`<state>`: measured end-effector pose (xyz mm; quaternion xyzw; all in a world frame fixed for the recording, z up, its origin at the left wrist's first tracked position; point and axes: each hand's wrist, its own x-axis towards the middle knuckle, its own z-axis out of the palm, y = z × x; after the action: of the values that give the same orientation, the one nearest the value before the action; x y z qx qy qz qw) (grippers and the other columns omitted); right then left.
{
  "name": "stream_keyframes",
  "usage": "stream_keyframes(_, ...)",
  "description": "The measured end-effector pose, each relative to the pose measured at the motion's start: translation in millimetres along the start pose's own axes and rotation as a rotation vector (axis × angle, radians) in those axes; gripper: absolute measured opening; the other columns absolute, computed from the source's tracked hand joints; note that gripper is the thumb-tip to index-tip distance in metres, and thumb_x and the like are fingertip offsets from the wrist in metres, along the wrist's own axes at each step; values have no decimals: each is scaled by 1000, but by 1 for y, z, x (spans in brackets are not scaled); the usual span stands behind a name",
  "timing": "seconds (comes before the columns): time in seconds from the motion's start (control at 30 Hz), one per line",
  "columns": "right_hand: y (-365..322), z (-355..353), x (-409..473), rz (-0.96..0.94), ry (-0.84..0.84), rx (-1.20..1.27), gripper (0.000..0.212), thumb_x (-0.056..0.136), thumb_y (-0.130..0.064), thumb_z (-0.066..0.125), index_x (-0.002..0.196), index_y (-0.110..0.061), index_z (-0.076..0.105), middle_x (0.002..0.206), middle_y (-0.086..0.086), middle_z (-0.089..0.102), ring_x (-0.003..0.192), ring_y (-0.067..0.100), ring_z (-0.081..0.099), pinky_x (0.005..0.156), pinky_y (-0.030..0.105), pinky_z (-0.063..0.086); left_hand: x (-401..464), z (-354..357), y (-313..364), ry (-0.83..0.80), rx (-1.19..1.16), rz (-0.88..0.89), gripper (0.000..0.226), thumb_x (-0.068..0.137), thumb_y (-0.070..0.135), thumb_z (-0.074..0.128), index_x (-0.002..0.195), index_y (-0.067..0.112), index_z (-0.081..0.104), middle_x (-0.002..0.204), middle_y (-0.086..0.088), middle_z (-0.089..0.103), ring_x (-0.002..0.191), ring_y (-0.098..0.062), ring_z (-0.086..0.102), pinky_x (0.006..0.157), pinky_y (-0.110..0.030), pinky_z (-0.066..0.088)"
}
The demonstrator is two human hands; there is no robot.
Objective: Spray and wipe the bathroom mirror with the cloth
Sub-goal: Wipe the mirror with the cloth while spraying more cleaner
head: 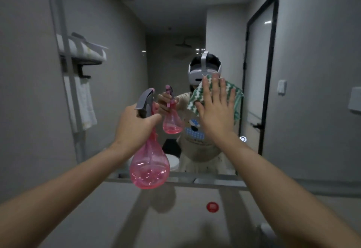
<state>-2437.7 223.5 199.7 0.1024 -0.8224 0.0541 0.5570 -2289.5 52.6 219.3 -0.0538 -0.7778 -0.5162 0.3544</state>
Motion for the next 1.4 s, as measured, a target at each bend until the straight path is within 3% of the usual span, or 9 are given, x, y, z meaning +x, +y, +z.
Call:
stream_keyframes(0.27, -22, 8, 3, 68, 52, -22, 67, 95, -51, 24, 151, -15, 14, 157, 14, 14, 144, 30, 9, 113, 41, -10, 18, -47, -66, 59, 6, -72, 21, 75, 1, 64, 93, -8, 60, 85, -33, 61, 70, -50, 60, 64, -62, 52)
stream_keyframes(0.47, -47, 19, -2, -35, 91, -30, 65, 96, -47, 28, 150, -17, 6, 157, 14, 14, 143, 22, -15, 115, 42, -11, 10, -41, -88, 39, 35, -143, 19, 75, -1, 64, 94, -5, 61, 88, -29, 66, 58, -23, 64, 62, -47, 55)
stream_keyframes(0.6, -81, 30, -10, -61, 110, -7, 63, 95, -44, 28, 150, -16, 18, 156, 12, 17, 144, 26, 4, 115, 43, -10, 9, -52, -95, 53, 79, -118, 6, 75, -4, 65, 79, -1, 61, 79, -32, 63, 53, -18, 58, 55, -39, 52)
stream_keyframes(0.77, -120, 40, -25, -101, 71, -3, 65, 94, -42, 30, 151, -17, 11, 157, 11, 14, 144, 27, 7, 115, 46, -3, 9, -80, -108, 58, 102, -104, 15, 74, -4, 65, 77, 11, 65, 66, -8, 61, 47, -5, 54, 46, -19, 43)
stream_keyframes(1.0, -156, 48, -23, 24, 80, -6, 64, 95, -44, 30, 151, -16, 17, 157, 10, 14, 144, 22, 1, 115, 46, -5, 22, -140, -146, 27, 33, -117, 15, 72, -1, 67, 62, 5, 57, 56, -15, 53, 56, -23, 50, 51, -31, 37)
stream_keyframes(1.13, -204, 57, -21, 49, 75, -19, 65, 94, -45, 28, 151, -18, 11, 158, 10, 12, 145, 20, -9, 116, 48, -1, 37, -187, -173, -28, -23, -65, 20, 70, 4, 69, 77, -11, 57, 60, -26, 52, 53, -22, 47, 49, -31, 36)
stream_keyframes(1.2, -235, 62, -18, 44, 58, -20, 65, 94, -45, 28, 151, -19, 11, 158, 9, 11, 145, 21, -10, 116, 47, -1, 41, -211, -184, -71, 4, -5, 12, 72, 3, 71, 70, 6, 59, 52, -7, 50, 48, -12, 43, 45, -25, 34)
stream_keyframes(1.3, -279, 69, -12, -13, 35, -50, 65, 94, -46, 26, 151, -18, 14, 158, 8, 10, 146, 23, 0, 116, 47, 1, 51, -242, -193, -82, -10, 58, 39, 72, 0, 69, 57, 27, 45, 44, 6, 45, 37, -3, 42, 40, -11, 30)
stream_keyframes(1.4, -306, 76, -8, -20, 37, -62, 63, 95, -46, 26, 151, -18, 16, 158, 9, 12, 145, 25, 6, 116, 48, 1, 65, -262, -207, -38, -21, 43, 47, 73, -6, 68, 53, 29, 45, 51, 6, 45, 44, -6, 43, 46, -22, 36)
